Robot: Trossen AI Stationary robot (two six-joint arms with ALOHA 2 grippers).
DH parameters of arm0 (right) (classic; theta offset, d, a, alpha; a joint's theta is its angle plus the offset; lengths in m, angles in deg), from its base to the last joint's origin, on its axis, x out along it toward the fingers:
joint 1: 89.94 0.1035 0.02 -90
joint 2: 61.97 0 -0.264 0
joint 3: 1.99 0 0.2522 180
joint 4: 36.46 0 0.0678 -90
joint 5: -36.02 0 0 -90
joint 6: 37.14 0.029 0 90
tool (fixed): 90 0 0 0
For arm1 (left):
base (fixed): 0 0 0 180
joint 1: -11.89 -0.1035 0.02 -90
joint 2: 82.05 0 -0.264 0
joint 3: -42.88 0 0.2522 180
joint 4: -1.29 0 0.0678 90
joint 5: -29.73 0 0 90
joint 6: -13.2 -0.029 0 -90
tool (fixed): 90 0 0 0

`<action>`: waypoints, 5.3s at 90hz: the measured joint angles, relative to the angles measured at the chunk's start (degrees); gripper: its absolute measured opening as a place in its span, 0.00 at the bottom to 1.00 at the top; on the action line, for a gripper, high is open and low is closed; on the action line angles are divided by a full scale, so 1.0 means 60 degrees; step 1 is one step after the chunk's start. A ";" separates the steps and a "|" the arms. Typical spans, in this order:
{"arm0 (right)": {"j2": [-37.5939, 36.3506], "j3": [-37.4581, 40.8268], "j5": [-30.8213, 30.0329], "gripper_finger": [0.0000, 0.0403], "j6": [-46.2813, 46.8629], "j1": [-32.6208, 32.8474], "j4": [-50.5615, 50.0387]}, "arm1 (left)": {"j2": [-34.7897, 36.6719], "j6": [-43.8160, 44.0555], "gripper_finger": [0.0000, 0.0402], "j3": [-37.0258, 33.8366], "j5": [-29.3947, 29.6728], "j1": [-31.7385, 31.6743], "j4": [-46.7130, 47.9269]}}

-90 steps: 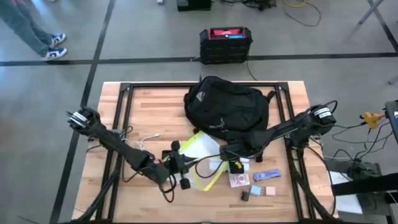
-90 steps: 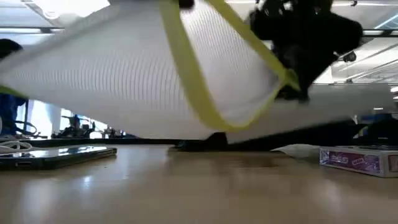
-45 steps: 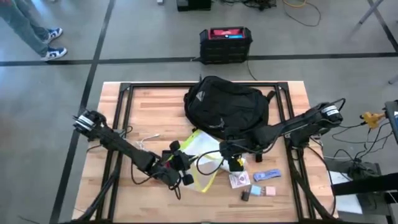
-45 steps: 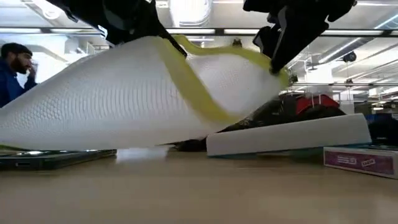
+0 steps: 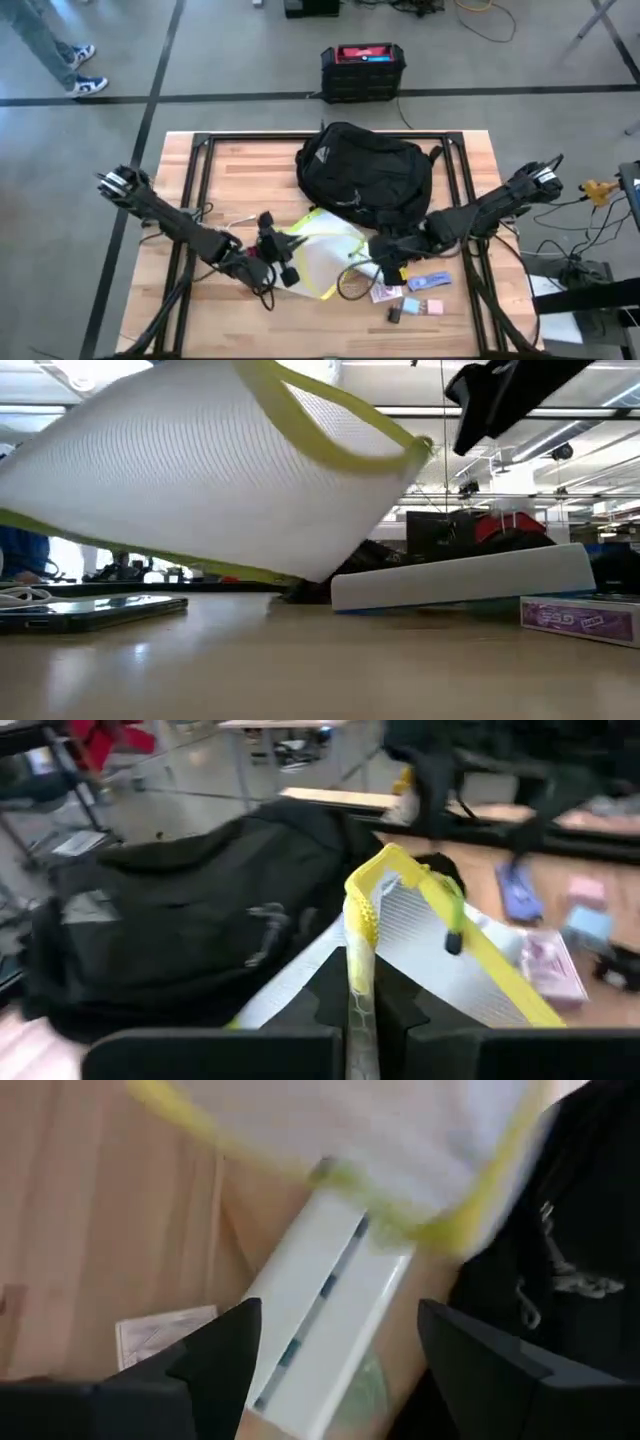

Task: Unpack backpack
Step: Remove the white medicine organizer from the yellow green zip bag, then put the white medicine organizer into the yellow green zip bag

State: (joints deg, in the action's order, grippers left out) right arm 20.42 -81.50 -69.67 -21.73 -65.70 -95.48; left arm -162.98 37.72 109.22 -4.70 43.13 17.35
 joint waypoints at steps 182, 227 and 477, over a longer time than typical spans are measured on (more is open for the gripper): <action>0.1953 0.1106 0.0755 0.55 0.2661 0.0597 -0.0304 | 0.0384 0.4287 0.00 -0.0347 0.2624 0.2881 0.4274; 0.1976 0.0697 0.0874 0.62 0.2865 0.0532 0.0860 | 0.0384 0.4960 0.00 -0.0841 0.2575 0.2878 0.4121; 0.5272 -0.2913 0.1864 0.63 -0.1082 0.0110 -0.1381 | 0.0377 0.5011 0.00 -0.0860 0.2189 0.2881 0.3462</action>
State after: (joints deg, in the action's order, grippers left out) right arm 52.05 -98.97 -58.49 -28.23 -65.04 -103.77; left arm -160.72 67.79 104.06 8.44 60.42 38.12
